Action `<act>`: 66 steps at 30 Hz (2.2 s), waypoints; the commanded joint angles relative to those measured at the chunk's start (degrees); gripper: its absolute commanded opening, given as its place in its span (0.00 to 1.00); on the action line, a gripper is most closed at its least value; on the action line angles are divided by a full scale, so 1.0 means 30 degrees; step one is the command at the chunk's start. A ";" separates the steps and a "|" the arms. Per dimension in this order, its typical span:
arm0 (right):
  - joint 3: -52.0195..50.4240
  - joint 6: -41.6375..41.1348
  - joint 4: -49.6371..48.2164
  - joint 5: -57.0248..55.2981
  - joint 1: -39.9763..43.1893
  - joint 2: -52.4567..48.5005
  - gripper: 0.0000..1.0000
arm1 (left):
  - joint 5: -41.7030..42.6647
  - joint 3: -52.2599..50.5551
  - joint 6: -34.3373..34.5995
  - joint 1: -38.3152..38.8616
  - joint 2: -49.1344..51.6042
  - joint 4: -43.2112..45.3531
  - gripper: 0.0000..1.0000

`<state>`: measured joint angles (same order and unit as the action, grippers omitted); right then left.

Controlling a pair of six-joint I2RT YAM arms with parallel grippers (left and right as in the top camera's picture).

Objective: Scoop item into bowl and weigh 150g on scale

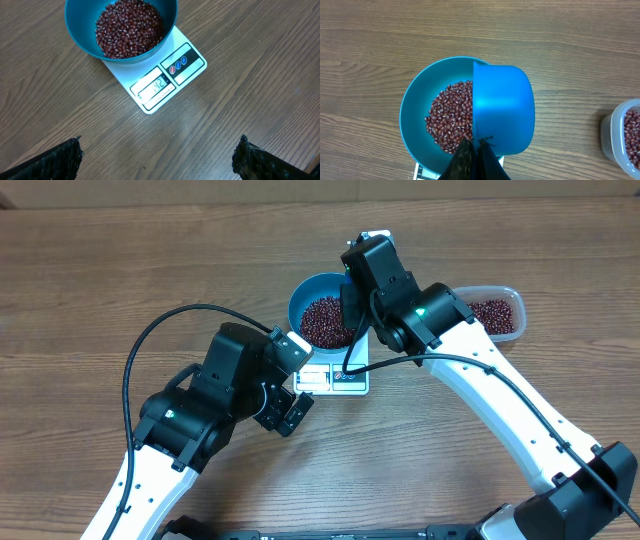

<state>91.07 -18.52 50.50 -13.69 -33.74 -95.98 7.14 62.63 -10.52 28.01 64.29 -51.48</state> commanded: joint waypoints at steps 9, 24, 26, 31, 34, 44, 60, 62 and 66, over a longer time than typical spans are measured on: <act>0.0510 0.0386 -0.0342 -0.0714 -0.0131 -0.0095 0.04 | 0.0277 0.0291 -0.0211 -0.0117 0.0073 0.0029 0.99; 0.0510 0.0546 -0.0488 -0.1020 -0.0342 -0.0087 0.04 | 0.0270 0.0291 -0.0219 -0.0117 0.0073 0.0029 1.00; 0.0510 0.0554 -0.0488 -0.0860 -0.0364 -0.0087 0.04 | 0.0270 0.0291 -0.0219 -0.0117 0.0073 0.0022 1.00; 0.0510 0.0532 -0.0452 -0.0838 -0.0357 -0.0087 0.04 | 0.0270 0.0291 -0.0219 -0.0117 0.0073 0.0029 0.99; 0.0510 0.0517 -0.0430 -0.0736 -0.0357 -0.0087 0.04 | 0.0270 0.0291 -0.0211 -0.0117 0.0073 0.0029 0.99; 0.0510 -0.1151 -0.0240 0.1668 -0.0058 -0.0087 0.04 | 0.0270 0.0291 -0.0219 -0.0117 0.0073 0.0029 1.00; 0.0510 -0.1399 -0.0182 0.1894 0.0364 -0.0087 0.04 | 0.0270 0.0291 -0.0219 -0.0117 0.0073 0.0029 1.00; 0.0510 -0.1399 -0.0182 0.1887 0.0364 -0.0087 0.04 | 0.0270 0.0291 -0.0219 -0.0117 0.0073 0.0029 0.99; 0.0510 -0.1392 -0.0175 0.1887 0.0364 -0.0087 0.04 | 0.0270 0.0291 -0.0219 -0.0117 0.0073 0.0022 1.00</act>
<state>91.07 -22.31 50.19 -7.90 -32.99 -96.01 7.11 62.63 -10.52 28.01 64.29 -51.48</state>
